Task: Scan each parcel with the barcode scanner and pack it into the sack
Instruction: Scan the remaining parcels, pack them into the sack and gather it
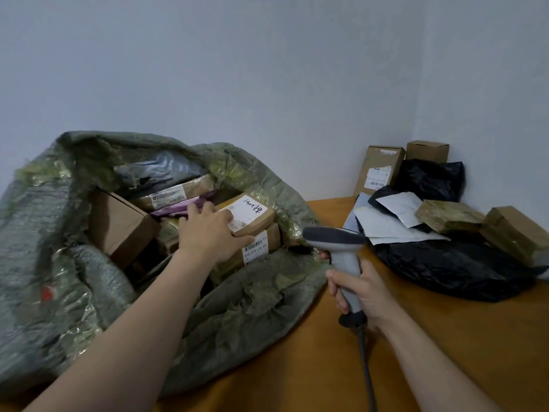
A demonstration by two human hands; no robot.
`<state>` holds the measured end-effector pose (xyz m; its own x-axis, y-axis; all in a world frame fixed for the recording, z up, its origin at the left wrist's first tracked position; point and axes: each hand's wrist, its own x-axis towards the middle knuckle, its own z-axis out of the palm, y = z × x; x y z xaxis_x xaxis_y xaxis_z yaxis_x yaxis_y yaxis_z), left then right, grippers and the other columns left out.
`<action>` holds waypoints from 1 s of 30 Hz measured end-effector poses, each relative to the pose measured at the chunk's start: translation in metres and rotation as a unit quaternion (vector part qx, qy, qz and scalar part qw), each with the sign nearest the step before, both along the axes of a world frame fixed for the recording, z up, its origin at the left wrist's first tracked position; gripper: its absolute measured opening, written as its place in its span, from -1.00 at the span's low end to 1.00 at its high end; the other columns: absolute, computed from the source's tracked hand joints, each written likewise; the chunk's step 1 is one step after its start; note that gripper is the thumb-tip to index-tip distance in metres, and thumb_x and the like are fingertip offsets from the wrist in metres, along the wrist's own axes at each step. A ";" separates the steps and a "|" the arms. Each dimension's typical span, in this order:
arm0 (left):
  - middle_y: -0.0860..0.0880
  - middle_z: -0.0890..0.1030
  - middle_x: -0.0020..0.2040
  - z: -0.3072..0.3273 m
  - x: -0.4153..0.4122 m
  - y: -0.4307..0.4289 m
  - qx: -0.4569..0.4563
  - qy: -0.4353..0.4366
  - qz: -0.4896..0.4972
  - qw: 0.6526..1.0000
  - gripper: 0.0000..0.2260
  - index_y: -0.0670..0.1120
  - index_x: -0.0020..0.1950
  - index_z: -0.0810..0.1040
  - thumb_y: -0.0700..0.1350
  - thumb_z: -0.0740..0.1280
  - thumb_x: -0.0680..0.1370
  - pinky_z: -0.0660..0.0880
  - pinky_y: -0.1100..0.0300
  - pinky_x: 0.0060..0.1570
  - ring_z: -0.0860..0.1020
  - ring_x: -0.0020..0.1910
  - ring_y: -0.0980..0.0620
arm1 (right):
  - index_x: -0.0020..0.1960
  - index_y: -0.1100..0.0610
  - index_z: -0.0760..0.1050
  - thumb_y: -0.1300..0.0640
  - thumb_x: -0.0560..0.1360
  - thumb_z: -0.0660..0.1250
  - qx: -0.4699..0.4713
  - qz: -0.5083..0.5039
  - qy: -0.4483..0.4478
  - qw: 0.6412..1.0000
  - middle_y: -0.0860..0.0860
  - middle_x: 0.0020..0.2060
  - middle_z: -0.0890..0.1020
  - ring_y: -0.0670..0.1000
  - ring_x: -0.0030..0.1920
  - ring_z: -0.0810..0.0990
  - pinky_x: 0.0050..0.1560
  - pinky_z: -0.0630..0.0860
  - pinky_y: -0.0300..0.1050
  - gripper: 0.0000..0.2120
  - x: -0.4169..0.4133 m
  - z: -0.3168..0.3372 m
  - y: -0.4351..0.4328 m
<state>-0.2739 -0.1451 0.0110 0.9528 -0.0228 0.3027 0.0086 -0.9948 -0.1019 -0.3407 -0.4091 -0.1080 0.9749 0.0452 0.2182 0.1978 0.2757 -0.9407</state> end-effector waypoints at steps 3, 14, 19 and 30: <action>-0.07 0.44 0.47 -0.002 0.011 -0.005 0.033 -0.007 -0.018 0.999 -0.30 0.12 0.50 0.45 0.46 0.33 0.46 0.37 -0.20 0.38 0.29 0.46 -0.25 | 0.21 0.42 0.49 0.18 0.38 0.47 0.012 -0.001 0.003 1.000 0.20 -0.40 0.51 0.02 -0.59 0.39 -0.56 0.36 -0.18 -0.51 0.000 -0.001 -0.001; -0.10 0.48 0.39 -0.006 0.041 -0.018 0.041 -0.033 -0.051 0.997 -0.25 0.10 0.44 0.39 0.49 0.38 0.39 0.41 -0.12 0.31 0.35 0.35 -0.20 | 0.03 0.49 0.47 0.03 0.26 0.57 0.014 -0.006 0.003 1.000 0.20 -0.41 0.51 0.03 -0.58 0.40 -0.53 0.37 -0.18 -0.38 0.004 -0.003 -0.001; -0.11 0.49 0.31 -0.004 0.043 -0.013 0.003 0.013 -0.060 0.998 -0.30 0.13 0.34 0.39 0.51 0.38 0.37 0.43 -0.11 0.28 0.46 0.27 -0.18 | 0.13 0.41 0.51 0.08 0.31 0.55 0.023 -0.009 0.002 1.000 0.21 -0.39 0.51 0.04 -0.58 0.40 -0.52 0.37 -0.17 -0.46 0.004 -0.002 0.000; -0.15 0.44 0.41 -0.004 0.034 -0.029 0.086 0.028 -0.029 0.995 -0.28 0.04 0.49 0.37 0.43 0.30 0.47 0.31 -0.22 0.42 0.35 0.42 -0.20 | -0.08 0.26 0.51 0.16 0.40 0.46 0.024 -0.005 -0.003 1.000 0.10 -0.49 0.51 0.01 -0.59 0.40 -0.53 0.37 -0.19 -0.79 0.001 0.001 -0.002</action>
